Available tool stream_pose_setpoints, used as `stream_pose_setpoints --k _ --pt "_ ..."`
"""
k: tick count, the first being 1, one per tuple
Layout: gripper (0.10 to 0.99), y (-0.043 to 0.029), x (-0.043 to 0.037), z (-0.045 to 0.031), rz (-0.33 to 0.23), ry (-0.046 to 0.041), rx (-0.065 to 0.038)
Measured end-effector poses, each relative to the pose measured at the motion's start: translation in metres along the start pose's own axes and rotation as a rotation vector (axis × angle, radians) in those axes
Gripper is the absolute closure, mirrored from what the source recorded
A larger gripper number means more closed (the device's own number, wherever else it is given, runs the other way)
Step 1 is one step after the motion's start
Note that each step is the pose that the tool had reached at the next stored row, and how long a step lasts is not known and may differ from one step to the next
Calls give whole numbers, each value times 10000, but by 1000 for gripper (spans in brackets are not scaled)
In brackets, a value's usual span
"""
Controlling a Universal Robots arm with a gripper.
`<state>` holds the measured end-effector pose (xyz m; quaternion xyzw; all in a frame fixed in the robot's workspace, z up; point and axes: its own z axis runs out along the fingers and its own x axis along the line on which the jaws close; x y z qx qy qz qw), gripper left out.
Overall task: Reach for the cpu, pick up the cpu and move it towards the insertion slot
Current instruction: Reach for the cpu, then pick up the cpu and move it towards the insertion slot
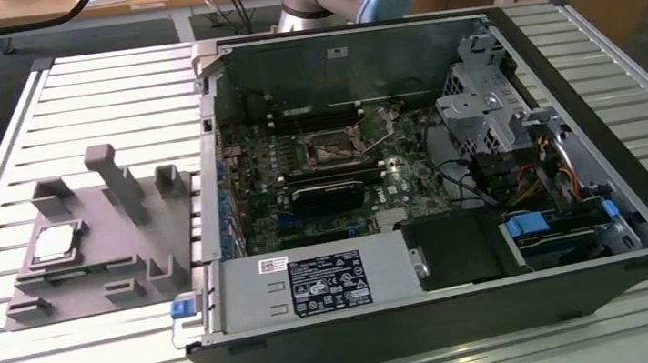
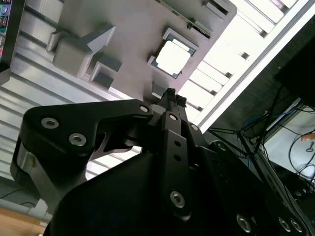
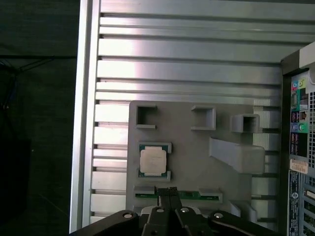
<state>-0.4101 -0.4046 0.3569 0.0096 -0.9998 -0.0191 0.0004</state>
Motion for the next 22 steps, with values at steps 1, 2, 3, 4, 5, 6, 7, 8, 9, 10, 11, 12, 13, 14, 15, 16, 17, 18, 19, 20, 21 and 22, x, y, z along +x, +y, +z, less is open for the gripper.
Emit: stream_pose_setpoints --k 1,2,3,4,5,6,7,8,9,10,11,12,13,14,15,16,17,18,19,20,21,22 --pt "980 -4 2 11 0 0 0" --pt "973 -12 4 22 0 1 1" --pt "973 -21 8 31 1 3 2" --pt "918 -27 9 45 1 0 0" --pt "918 -32 13 61 1 -1 0" --pt "851 -36 20 78 2 0 0" --pt "792 -38 25 97 1 1 1" --pt "733 -39 27 114 -1 1 1" --pt "733 -41 32 133 -1 1 1" --pt "675 -43 35 152 0 0 0" --pt "675 -44 37 170 -1 0 1" --pt "620 -45 40 187 0 1 1" --pt "561 -47 44 206 0 -1 0" --pt "561 -48 47 224 0 0 0" --pt "502 -49 48 241 -1 0 0" --pt "502 -50 49 261 0 0 0" --pt "439 -50 50 278 0 2 1" --pt "439 -51 52 297 0 2 1" --pt "439 -52 53 314 0 3 1" --pt "439 -53 54 333 0 2 1" --pt "439 -54 55 351 0 2 0" --pt "439 -55 55 369 0 4 0"
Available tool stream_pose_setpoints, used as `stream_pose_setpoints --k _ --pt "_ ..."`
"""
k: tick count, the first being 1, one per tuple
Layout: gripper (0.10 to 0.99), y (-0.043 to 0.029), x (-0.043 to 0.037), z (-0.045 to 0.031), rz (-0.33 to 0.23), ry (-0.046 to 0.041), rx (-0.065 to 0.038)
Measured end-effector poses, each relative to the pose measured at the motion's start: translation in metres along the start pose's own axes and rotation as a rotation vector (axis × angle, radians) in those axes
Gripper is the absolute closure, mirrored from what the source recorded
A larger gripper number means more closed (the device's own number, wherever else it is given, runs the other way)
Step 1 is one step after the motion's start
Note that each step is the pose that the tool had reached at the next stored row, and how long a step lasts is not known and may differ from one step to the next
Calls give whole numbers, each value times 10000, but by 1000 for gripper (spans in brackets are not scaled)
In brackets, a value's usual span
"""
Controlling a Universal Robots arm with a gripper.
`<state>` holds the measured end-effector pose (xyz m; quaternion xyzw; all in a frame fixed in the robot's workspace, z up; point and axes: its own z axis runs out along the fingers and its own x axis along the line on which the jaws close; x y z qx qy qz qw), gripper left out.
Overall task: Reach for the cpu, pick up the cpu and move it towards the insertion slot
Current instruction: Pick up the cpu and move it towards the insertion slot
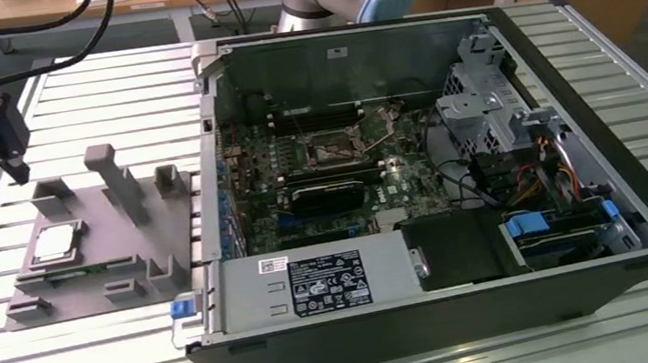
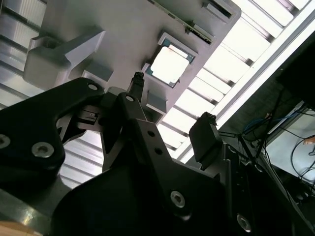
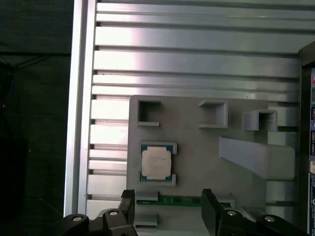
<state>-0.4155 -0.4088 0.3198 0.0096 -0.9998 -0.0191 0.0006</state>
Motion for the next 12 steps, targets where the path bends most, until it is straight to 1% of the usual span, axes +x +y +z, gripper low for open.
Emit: stream_pose_setpoints --k 12 --pt "439 -7 13 173 0 3 -17"
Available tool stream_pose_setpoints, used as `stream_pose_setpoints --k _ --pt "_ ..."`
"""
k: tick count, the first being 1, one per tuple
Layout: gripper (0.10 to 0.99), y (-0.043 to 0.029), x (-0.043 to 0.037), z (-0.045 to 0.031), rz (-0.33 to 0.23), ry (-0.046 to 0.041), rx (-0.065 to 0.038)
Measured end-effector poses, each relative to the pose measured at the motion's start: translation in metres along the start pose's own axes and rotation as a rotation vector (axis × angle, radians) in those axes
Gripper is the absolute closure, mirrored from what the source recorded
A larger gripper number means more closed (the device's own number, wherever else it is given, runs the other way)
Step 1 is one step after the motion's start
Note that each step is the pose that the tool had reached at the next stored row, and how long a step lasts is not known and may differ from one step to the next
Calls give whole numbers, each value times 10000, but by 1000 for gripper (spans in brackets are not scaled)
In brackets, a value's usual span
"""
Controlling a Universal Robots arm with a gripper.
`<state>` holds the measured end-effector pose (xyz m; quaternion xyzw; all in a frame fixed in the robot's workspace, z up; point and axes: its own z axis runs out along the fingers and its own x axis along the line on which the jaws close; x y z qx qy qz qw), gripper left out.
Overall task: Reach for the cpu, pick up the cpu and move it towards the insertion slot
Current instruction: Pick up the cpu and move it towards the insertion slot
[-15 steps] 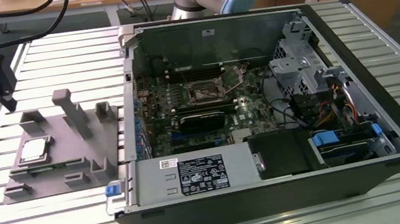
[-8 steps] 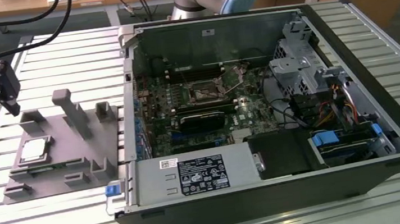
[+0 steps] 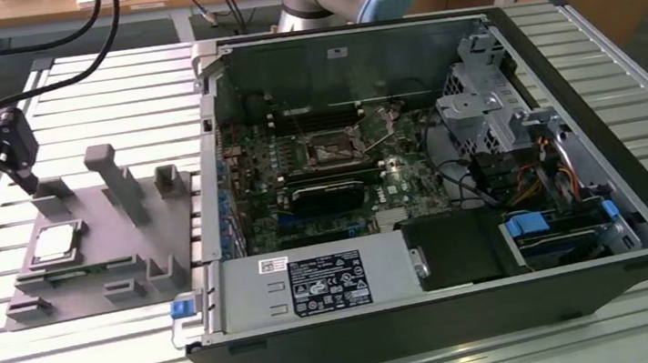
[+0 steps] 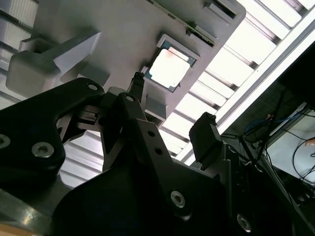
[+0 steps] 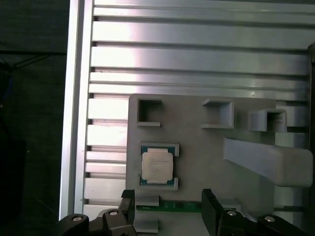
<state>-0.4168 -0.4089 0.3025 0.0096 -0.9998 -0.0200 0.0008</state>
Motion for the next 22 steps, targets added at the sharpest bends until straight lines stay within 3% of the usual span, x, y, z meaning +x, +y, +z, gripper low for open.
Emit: stream_pose_setpoints --k 22 --pt "439 -21 7 339 0 0 -23"
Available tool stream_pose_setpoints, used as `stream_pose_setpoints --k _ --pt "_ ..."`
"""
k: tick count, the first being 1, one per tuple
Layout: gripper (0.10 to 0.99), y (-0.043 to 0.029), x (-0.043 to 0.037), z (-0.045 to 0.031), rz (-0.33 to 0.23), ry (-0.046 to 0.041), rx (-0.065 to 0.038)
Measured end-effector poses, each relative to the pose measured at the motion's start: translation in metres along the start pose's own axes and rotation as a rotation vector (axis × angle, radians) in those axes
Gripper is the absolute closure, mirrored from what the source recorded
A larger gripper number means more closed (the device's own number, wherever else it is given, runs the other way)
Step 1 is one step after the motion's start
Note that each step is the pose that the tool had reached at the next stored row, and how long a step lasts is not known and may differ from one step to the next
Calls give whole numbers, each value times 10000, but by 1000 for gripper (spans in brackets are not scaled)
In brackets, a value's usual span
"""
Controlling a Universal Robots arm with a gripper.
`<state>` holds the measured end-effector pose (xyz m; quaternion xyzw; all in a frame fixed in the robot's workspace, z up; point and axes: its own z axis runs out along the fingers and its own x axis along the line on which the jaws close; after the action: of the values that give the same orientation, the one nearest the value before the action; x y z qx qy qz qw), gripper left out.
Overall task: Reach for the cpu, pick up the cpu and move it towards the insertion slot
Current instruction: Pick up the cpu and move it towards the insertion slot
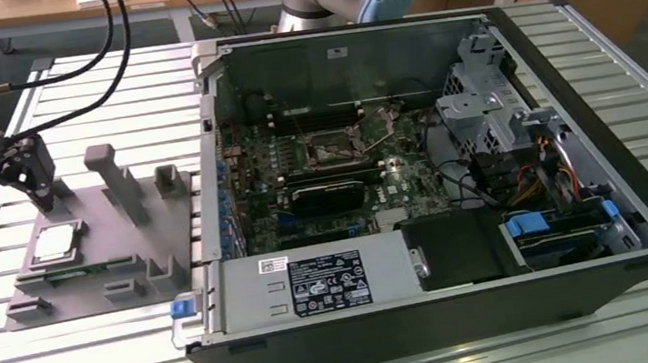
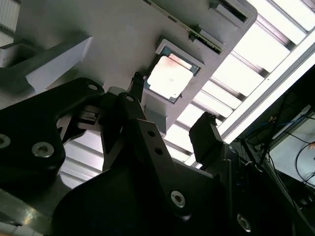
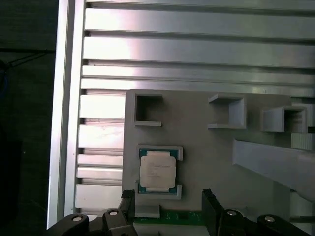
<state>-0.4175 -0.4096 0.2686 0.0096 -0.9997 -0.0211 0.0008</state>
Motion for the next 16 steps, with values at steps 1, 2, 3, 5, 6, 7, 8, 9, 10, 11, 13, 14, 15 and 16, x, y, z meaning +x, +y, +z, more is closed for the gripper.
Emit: stream_pose_setpoints --k 1,2,3,5,6,7,8,9,10,11,13,14,15,16 --pt "439 -1 1 15 0 -1 -5" --pt "439 -3 1 29 0 0 -7" --pt "439 -5 1 44 0 0 -13" --pt "439 -8 2 76 0 1 -22" --pt "439 -11 3 92 0 0 -24" --pt "439 -13 4 111 0 0 -24" --pt "439 -17 4 128 0 -1 -25" --pt "439 -21 5 146 -1 0 -25" --pt "439 -24 6 164 0 -1 -25" --pt "439 -29 7 182 0 0 -25" --pt "439 -38 11 214 0 0 -25" --pt "439 -40 13 229 1 0 -24" --pt "439 -44 17 243 0 2 -24" --pt "439 -47 20 260 -1 1 -24"
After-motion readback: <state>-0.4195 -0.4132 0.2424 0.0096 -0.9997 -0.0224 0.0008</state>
